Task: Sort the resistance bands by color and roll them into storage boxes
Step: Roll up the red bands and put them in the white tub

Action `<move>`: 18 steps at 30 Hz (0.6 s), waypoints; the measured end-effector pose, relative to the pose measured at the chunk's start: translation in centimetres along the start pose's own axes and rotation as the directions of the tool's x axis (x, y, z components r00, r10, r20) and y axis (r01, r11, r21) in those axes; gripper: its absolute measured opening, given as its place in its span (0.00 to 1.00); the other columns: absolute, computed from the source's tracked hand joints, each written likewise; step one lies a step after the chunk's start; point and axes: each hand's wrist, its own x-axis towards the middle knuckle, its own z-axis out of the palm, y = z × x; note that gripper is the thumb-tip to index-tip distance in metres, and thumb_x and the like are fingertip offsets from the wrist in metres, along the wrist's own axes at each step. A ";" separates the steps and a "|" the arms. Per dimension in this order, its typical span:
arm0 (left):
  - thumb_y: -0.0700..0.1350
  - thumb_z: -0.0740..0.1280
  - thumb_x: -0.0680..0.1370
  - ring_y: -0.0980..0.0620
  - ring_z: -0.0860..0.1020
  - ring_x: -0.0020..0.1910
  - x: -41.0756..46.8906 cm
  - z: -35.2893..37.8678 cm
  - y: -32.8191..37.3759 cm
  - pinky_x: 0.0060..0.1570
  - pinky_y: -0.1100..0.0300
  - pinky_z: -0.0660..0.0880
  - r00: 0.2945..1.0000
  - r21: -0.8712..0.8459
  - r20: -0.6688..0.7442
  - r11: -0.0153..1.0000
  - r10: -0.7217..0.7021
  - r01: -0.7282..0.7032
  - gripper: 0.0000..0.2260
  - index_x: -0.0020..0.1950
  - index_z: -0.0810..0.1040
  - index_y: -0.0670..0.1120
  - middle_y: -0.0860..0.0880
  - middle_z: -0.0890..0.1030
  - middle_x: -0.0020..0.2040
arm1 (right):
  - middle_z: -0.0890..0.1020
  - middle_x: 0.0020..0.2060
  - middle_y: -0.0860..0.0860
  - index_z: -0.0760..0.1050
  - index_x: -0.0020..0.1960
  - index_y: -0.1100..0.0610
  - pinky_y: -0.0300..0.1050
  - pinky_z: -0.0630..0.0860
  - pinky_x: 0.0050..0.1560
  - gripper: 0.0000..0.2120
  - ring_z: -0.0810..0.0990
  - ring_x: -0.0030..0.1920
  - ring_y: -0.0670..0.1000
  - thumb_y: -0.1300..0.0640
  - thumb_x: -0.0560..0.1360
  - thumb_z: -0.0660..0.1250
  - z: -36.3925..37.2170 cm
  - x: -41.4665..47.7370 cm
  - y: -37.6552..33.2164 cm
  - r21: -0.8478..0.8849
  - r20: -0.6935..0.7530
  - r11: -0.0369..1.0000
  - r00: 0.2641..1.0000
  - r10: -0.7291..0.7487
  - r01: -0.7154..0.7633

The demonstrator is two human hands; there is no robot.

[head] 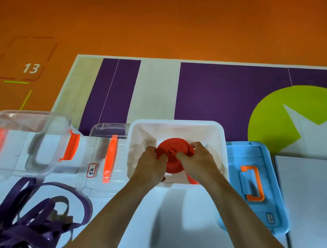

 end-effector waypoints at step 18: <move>0.46 0.59 0.82 0.43 0.79 0.54 5.4 2.4 -2.8 0.58 0.47 0.79 0.964 0.310 0.240 0.950 -0.115 0.036 0.15 0.66 0.66 0.42 0.42 0.77 0.56 | 0.75 0.65 0.56 0.58 0.75 0.52 0.62 0.76 0.64 0.42 0.77 0.63 0.62 0.36 0.66 0.64 2.8 2.5 1.6 -0.060 0.047 0.980 0.980 0.191 -0.188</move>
